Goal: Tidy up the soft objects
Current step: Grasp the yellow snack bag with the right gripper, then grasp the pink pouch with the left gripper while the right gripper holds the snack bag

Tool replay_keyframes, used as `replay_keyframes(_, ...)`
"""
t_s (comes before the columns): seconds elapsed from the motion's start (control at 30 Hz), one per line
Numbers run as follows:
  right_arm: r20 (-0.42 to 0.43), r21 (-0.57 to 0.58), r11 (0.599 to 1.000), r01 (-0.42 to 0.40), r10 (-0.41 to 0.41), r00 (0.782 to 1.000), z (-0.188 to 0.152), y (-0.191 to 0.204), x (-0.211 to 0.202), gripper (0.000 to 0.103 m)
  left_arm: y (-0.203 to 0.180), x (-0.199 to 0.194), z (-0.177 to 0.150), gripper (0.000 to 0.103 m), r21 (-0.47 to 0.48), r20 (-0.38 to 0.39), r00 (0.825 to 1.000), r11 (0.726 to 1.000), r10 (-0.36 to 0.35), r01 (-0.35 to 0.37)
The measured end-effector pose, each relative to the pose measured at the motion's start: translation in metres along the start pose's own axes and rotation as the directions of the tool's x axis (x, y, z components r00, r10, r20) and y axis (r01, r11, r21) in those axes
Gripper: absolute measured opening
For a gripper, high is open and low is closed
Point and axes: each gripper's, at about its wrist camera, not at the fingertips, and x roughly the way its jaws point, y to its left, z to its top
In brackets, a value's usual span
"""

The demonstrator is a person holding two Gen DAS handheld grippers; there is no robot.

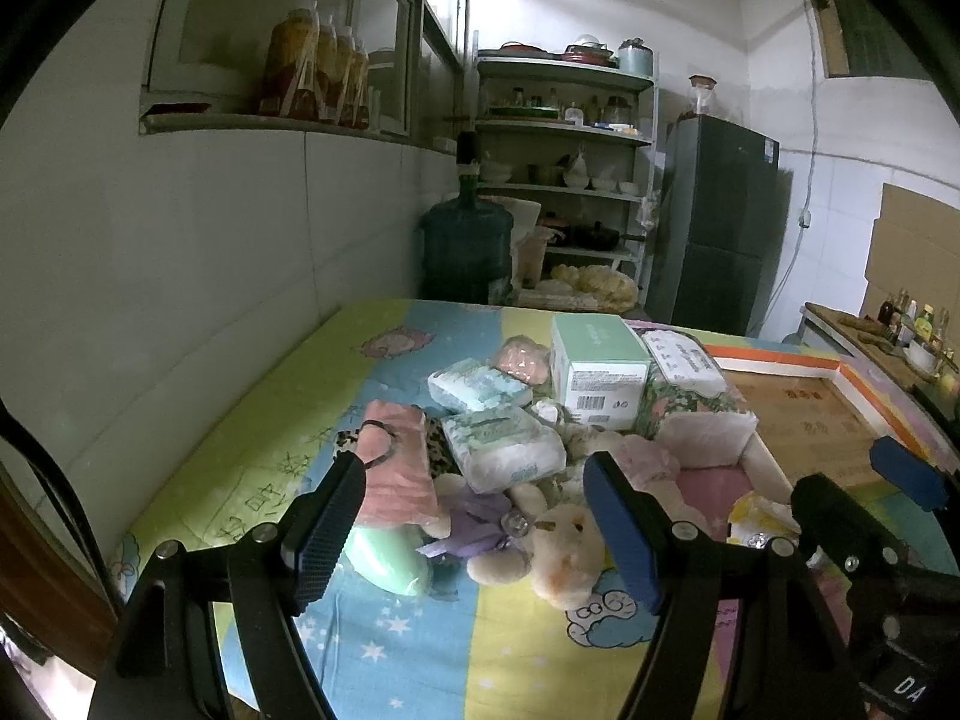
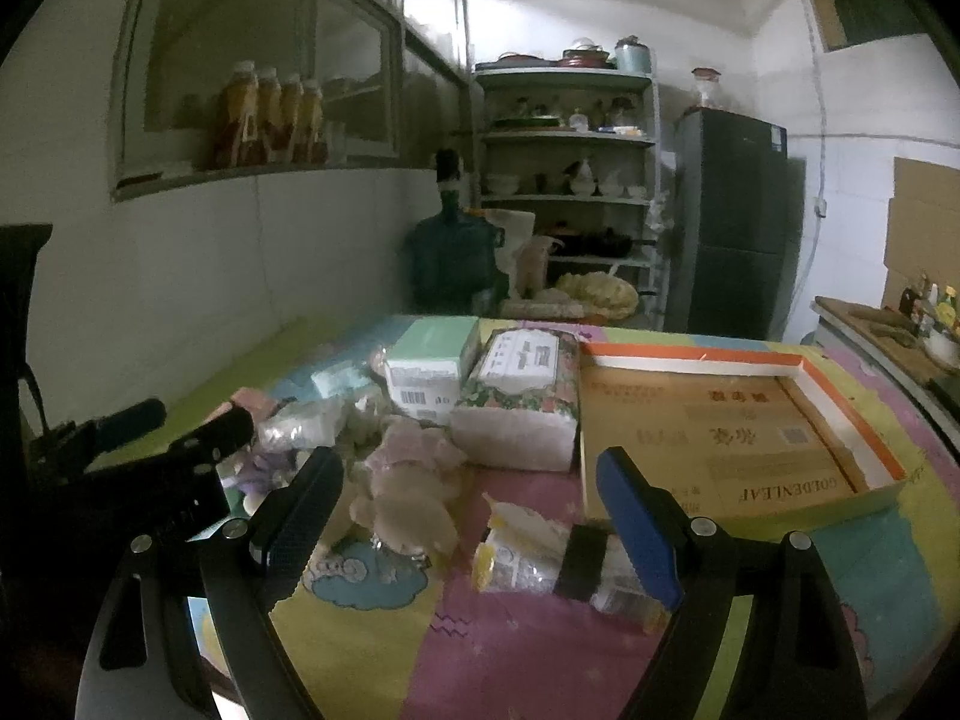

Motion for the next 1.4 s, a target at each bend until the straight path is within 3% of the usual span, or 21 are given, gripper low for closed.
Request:
replay_keyframes(0.33,-0.123,-0.118,0.992,-0.055,0.040,0.992,-0.016,-0.029,0.014,0.087,0.017,0.006,-0.010,0.075,-0.009,-0.024,0.999,1.000,0.023,-0.024)
replay_keyframes(0.47,-0.210,-0.229,0.969,-0.095,0.046,0.977,-0.021,-0.041,0.029,0.087,0.028,0.009,-0.016,0.075,-0.024,-0.041,0.999,0.999,0.031,-0.032)
replay_keyframes(0.57,-0.278,-0.226,0.956,-0.189,0.123,0.953,-0.025,-0.049,0.040,0.087,0.035,0.009,-0.019,0.075,-0.045,-0.047,0.998,0.998,0.043,-0.045)
replay_keyframes(0.67,-0.299,-0.248,0.951,-0.182,0.103,0.949,-0.029,-0.057,0.049,0.087,0.040,0.009,-0.019,0.075,-0.055,-0.053,0.997,0.997,0.048,-0.051)
replay_keyframes(0.83,-0.356,-0.411,0.886,-0.215,0.061,0.932,-0.033,-0.056,0.060,0.083,0.047,0.011,-0.019,0.075,-0.050,-0.057,0.996,0.997,0.063,-0.066)
replay_keyframes(0.9,-0.363,-0.493,0.841,-0.221,0.032,0.931,-0.035,-0.052,0.063,0.066,0.053,0.013,-0.020,0.075,-0.061,-0.059,0.996,0.996,0.069,-0.072)
replay_keyframes(0.97,-0.357,-0.562,0.802,-0.205,-0.011,0.934,-0.038,-0.047,0.064,0.057,0.058,0.015,-0.022,0.075,-0.070,-0.066,0.995,0.995,0.071,-0.075)
replay_keyframes(1.1,-0.336,-0.643,0.745,-0.177,-0.067,0.939,-0.046,-0.041,0.066,0.051,0.069,0.018,-0.026,0.075,-0.087,-0.073,0.995,0.993,0.070,-0.077)
replay_keyframes(1.23,-0.348,-0.589,0.787,-0.182,-0.043,0.936,-0.044,-0.040,0.064,0.048,0.075,0.022,-0.020,0.075,-0.095,-0.075,0.997,0.995,0.034,-0.041)
replay_keyframes(1.4,-0.387,-0.389,0.883,-0.262,0.102,0.917,-0.038,-0.041,0.055,0.046,0.070,0.038,-0.003,0.075,-0.087,-0.104,0.992,0.994,-0.071,0.062)
